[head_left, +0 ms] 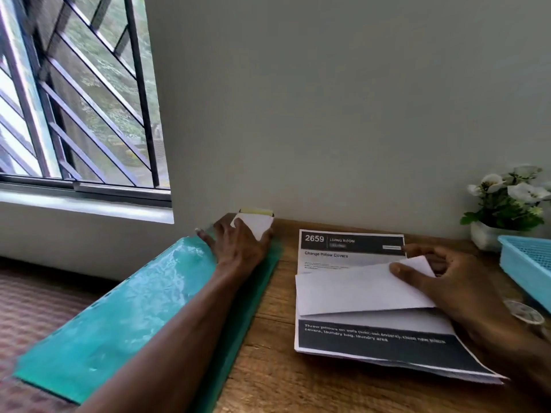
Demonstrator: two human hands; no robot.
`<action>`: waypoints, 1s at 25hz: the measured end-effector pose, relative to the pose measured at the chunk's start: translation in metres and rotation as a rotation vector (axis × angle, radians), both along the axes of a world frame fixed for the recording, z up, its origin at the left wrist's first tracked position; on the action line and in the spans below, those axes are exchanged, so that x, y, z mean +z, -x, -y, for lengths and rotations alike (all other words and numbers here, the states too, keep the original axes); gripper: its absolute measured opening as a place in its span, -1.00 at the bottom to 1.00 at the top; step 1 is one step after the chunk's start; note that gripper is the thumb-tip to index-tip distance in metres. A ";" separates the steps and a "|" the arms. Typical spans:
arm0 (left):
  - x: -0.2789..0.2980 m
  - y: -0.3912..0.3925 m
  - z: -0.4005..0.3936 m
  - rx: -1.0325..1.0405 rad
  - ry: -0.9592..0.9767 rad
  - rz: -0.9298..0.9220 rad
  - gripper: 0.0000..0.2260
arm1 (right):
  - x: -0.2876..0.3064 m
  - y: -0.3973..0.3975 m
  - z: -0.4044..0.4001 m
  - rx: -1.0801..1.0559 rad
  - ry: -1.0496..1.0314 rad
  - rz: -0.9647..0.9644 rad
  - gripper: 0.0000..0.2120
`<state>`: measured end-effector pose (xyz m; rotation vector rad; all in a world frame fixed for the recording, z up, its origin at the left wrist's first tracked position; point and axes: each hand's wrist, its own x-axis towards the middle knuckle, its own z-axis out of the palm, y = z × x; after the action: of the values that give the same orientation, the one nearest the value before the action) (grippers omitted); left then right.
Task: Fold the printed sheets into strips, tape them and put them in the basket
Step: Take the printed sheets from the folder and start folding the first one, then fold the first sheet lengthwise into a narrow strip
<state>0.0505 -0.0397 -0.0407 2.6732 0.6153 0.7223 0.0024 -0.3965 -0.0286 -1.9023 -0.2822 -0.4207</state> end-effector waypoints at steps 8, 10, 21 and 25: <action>0.003 0.006 0.001 -0.061 0.221 0.084 -0.07 | -0.006 -0.002 -0.001 0.003 0.122 -0.002 -0.45; 0.002 0.004 0.001 -0.050 0.276 0.134 -0.05 | -0.006 -0.002 -0.001 0.006 0.126 -0.006 -0.46; 0.002 0.003 0.000 -0.063 0.451 0.289 -0.04 | -0.005 -0.004 -0.001 -0.072 0.206 0.077 -0.57; 0.003 0.004 0.000 -0.061 0.479 0.321 0.06 | 0.018 0.003 -0.011 -0.077 0.172 0.153 -0.68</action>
<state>0.0461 -0.0395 -0.0377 2.0756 0.5362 0.8409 -0.0004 -0.3855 -0.0105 -2.0574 -0.3568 -0.6115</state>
